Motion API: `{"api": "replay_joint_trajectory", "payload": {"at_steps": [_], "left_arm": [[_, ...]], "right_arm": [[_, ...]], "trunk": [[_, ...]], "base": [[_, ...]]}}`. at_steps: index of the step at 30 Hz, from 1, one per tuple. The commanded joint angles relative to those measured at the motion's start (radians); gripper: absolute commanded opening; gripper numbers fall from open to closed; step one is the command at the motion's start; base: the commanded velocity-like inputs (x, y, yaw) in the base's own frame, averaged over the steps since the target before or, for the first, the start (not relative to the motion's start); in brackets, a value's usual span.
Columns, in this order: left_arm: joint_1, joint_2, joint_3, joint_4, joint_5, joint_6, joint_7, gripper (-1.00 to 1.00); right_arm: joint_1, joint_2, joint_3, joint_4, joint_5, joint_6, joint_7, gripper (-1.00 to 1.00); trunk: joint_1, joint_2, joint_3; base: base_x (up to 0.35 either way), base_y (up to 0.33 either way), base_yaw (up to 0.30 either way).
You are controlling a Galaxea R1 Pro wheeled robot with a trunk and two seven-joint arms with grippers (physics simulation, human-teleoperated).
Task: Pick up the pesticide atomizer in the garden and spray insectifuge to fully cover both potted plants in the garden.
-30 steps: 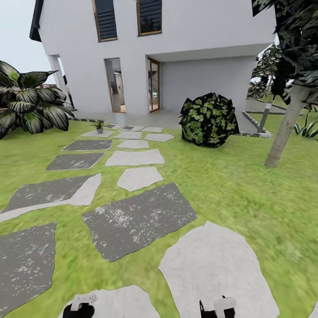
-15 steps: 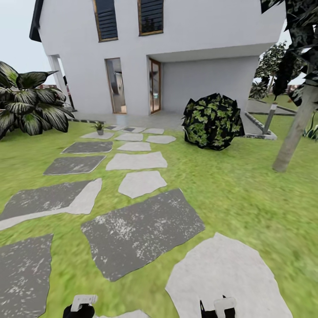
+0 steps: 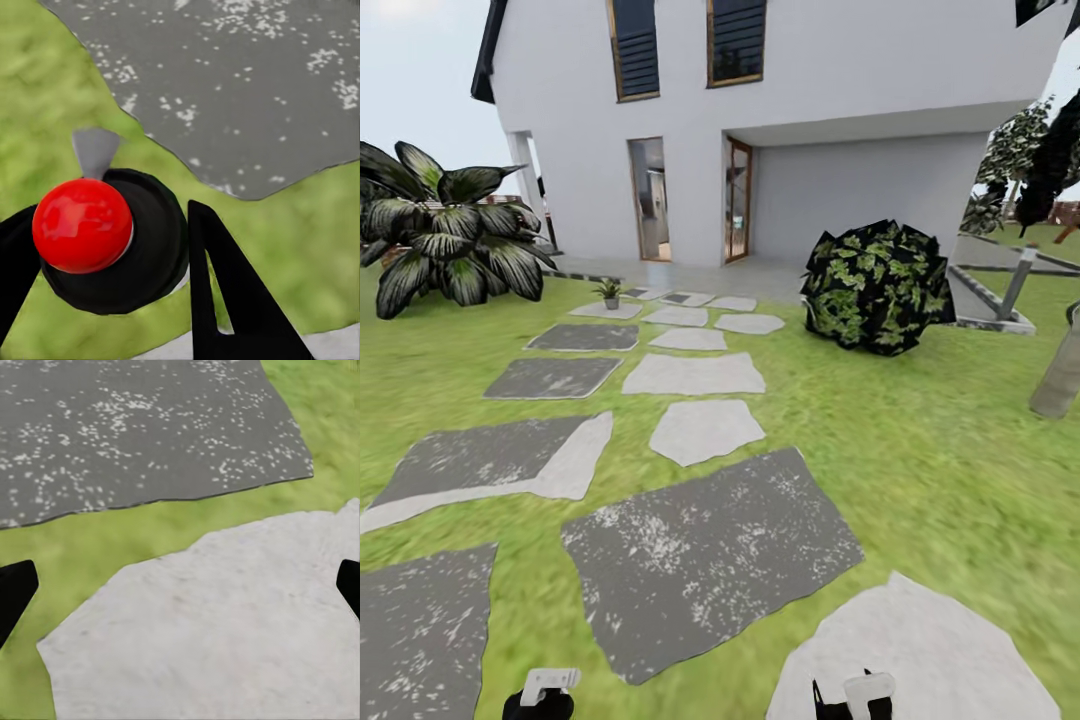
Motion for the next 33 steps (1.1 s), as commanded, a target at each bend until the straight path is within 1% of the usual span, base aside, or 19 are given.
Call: {"api": "replay_joint_trajectory", "payload": {"at_steps": [1,25,33], "left_arm": [[-0.001,0.0,-0.004,0.001,0.01,-0.002,-0.006,-1.0],[-0.001,0.001,-0.005,0.001,0.01,-0.002,-0.006,-1.0],[-0.001,0.002,-0.004,0.003,0.01,-0.002,-0.006,-1.0]], "right_arm": [[-0.001,0.0,-0.008,0.001,0.01,-0.003,-0.005,1.0],[-0.001,0.0,-0.007,0.001,0.011,-0.003,-0.005,1.0],[0.0,0.0,-0.007,0.001,0.011,-0.003,-0.005,1.0]], "trunk": [[0.0,0.0,-0.001],[0.0,0.0,-0.001],[0.0,0.0,-0.001]], "base": [[0.328,0.092,0.277],[0.332,0.084,0.276],[0.332,0.082,0.144]]}}
